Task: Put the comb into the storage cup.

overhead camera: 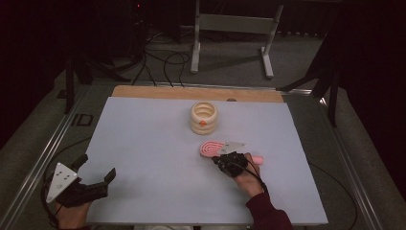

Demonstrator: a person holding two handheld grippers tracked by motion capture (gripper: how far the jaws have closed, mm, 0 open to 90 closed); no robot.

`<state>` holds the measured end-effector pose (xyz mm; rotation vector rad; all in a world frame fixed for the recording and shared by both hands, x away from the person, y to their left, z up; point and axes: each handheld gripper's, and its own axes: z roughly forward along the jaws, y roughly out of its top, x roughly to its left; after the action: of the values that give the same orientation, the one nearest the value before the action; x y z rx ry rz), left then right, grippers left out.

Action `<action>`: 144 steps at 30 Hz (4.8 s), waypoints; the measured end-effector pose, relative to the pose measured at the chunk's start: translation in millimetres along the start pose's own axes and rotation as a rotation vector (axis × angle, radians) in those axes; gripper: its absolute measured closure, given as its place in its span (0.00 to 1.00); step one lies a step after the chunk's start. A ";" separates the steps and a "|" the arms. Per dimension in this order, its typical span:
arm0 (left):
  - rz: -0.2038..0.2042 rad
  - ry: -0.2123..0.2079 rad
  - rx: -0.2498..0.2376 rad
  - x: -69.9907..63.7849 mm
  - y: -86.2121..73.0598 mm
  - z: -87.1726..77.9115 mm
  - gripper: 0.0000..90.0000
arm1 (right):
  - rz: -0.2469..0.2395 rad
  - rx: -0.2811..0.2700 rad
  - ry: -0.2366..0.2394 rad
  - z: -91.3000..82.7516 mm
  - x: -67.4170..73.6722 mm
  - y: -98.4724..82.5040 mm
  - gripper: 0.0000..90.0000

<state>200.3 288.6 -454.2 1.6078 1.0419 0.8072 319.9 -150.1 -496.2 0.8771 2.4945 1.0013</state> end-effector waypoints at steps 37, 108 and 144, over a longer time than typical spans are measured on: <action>-0.015 -0.008 -0.006 3.1 -1.2 -1.7 0.00 | 0.057 -0.121 0.001 -1.8 -17.6 29.5 0.87; -0.026 -0.051 0.062 -7.4 -11.7 22.5 0.00 | 0.223 -0.165 -0.170 -132.3 -59.0 -31.5 0.11; -0.027 -0.059 0.078 -7.6 -15.5 25.4 0.00 | 0.142 0.170 -0.055 -63.7 -85.5 14.0 0.11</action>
<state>216.1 273.6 -475.9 1.6695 1.0623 0.7043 360.0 -229.8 -436.4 1.1313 2.5285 0.8033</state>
